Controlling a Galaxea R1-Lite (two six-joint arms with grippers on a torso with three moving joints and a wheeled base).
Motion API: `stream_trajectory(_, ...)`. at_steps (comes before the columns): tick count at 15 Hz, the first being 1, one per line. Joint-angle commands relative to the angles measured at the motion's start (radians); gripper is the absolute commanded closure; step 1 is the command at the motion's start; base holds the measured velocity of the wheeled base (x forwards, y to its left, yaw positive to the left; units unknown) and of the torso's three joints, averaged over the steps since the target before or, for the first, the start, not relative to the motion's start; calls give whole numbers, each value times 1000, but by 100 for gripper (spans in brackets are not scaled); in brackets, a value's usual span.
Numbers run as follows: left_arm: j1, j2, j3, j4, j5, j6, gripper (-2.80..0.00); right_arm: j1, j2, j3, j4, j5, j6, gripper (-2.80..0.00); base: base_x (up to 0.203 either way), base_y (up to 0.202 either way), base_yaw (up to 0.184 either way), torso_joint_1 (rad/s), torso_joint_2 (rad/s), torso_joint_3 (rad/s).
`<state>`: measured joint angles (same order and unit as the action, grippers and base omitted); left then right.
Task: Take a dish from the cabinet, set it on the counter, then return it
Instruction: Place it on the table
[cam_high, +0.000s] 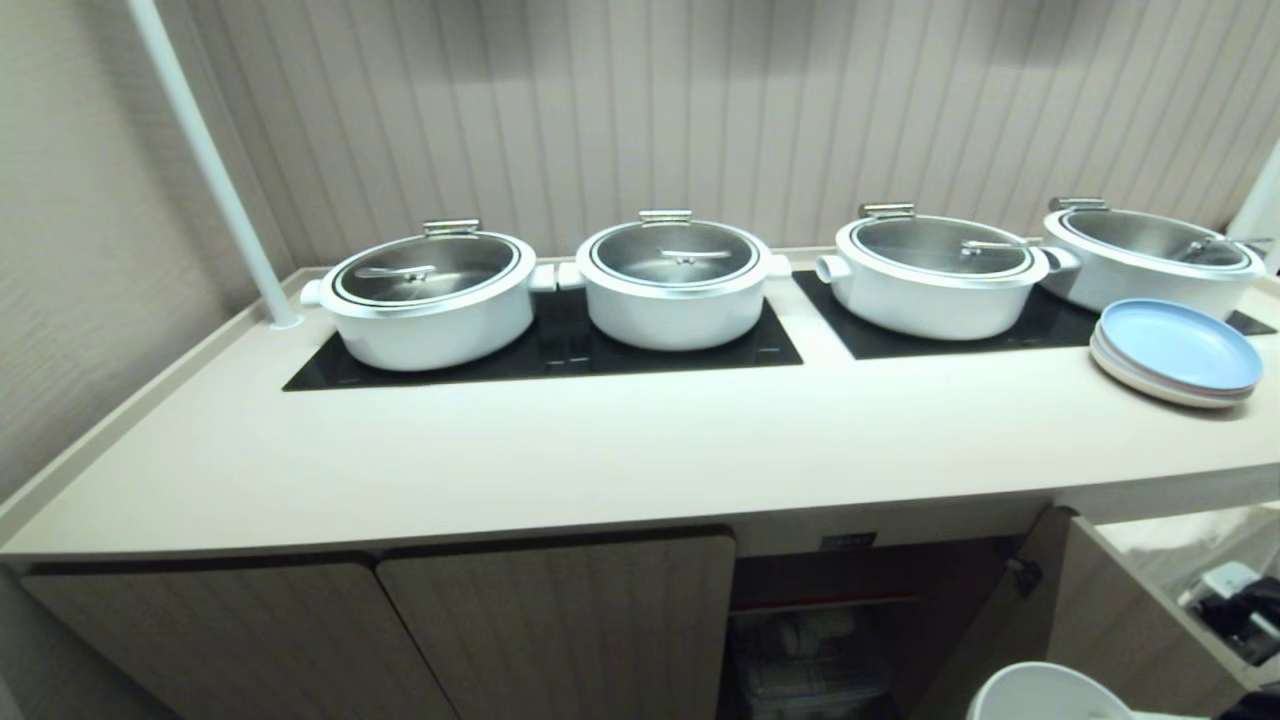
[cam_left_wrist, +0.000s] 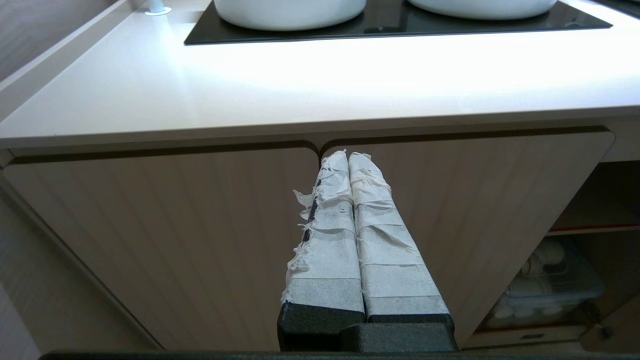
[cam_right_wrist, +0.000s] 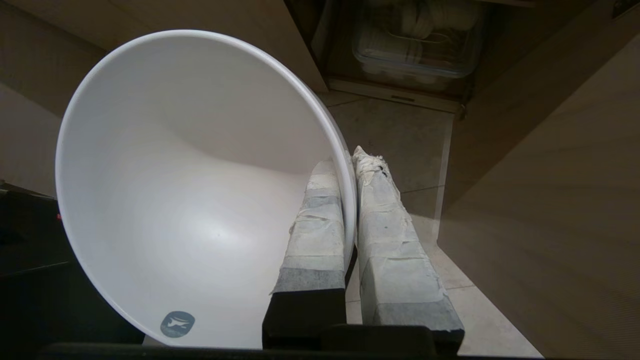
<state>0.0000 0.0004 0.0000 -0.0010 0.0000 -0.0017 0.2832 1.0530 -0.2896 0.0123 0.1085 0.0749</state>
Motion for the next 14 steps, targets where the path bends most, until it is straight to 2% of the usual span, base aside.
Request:
stream_trajectory(1, 0, 0, 0, -1, 0, 0, 0, 0, 1, 1, 0, 2, 0, 0, 0, 0, 0, 161, -322, -168)
stream_trajectory(14, 0, 0, 0, -1, 2, 0, 0, -1, -10, 7, -12, 0, 2, 0, 0, 0, 0, 141, -289, -148)
